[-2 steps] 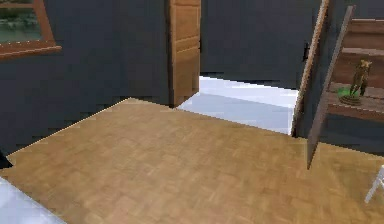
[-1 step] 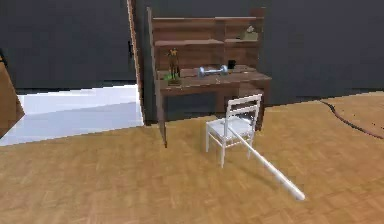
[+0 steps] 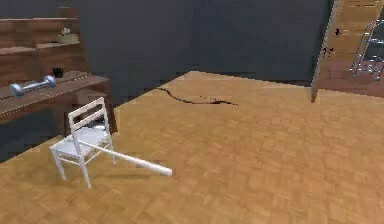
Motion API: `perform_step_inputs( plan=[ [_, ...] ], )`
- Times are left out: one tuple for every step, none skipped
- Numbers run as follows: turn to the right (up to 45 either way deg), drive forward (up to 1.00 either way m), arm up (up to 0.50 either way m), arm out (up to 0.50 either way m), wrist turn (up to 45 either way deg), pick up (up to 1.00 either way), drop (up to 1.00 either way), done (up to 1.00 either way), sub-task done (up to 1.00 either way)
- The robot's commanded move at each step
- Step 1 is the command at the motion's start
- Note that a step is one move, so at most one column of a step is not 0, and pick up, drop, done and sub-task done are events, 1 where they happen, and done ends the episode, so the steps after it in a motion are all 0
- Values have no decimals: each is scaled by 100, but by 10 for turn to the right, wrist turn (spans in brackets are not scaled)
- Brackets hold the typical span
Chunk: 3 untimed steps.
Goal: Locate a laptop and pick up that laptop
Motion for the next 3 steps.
perform_step_inputs(
  plan=[
    [270,0,0,0,0,0,0,0,0],
    [0,25,0,0,0,0,0,0,0],
    [450,0,0,0,0,0,0,0,0]
  ],
)
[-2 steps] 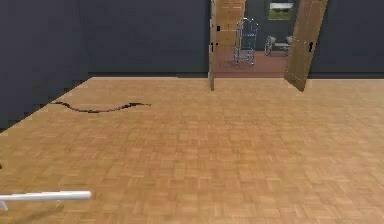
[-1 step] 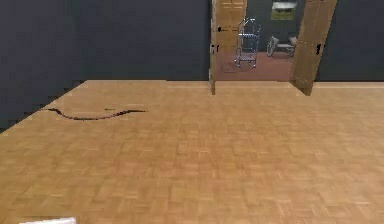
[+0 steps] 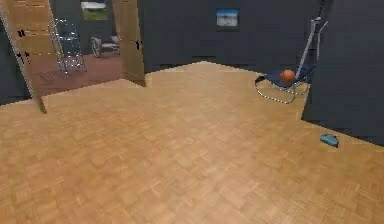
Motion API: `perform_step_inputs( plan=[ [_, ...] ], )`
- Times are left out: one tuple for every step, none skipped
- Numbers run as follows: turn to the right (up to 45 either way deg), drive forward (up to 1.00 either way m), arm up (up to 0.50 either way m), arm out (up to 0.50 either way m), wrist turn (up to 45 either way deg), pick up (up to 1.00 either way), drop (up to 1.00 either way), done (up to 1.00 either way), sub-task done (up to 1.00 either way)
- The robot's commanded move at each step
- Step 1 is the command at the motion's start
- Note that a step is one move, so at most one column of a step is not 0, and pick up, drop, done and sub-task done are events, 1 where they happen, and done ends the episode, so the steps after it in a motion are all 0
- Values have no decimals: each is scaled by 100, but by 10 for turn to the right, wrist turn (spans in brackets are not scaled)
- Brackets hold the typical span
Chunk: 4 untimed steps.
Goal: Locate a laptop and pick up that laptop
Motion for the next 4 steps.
perform_step_inputs(
  plan=[
    [330,0,0,0,0,0,0,0,0],
    [0,20,0,0,0,0,0,0,0],
    [450,0,0,0,0,0,0,0,0],
    [150,0,0,0,0,0,0,0,0]
  ],
)
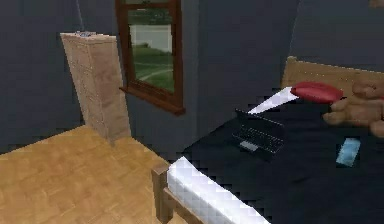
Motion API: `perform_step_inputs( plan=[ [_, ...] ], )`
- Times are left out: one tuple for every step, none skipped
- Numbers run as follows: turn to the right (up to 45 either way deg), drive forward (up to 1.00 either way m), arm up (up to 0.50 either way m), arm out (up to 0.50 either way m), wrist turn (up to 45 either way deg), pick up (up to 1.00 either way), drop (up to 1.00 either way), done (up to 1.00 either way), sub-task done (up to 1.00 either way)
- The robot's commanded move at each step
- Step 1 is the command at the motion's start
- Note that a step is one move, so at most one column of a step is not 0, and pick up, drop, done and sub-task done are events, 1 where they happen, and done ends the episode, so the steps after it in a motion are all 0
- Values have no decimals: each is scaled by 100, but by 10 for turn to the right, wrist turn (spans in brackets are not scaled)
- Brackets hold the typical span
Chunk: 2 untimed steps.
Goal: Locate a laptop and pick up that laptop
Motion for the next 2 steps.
perform_step_inputs(
  plan=[
    [0,50,0,0,0,0,0,0,0],
    [-450,0,0,0,0,0,0,0,0]
  ],
)
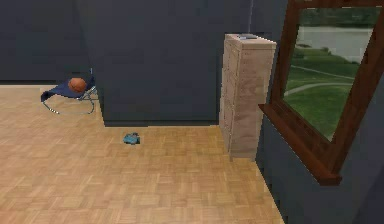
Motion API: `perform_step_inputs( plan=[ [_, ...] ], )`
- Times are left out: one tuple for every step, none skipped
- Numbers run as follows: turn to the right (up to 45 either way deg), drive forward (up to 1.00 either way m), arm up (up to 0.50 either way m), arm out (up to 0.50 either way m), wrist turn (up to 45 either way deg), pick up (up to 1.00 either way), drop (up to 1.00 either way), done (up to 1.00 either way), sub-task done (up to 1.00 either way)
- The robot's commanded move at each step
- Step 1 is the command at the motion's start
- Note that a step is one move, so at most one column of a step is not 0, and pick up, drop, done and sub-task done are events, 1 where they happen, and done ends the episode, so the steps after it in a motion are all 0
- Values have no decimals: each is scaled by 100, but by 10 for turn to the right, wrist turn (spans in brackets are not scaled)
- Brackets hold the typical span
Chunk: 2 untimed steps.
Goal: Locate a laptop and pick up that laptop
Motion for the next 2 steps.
perform_step_inputs(
  plan=[
    [-120,0,0,0,0,0,0,0,0],
    [0,0,50,0,0,0,0,0,0]
  ],
)
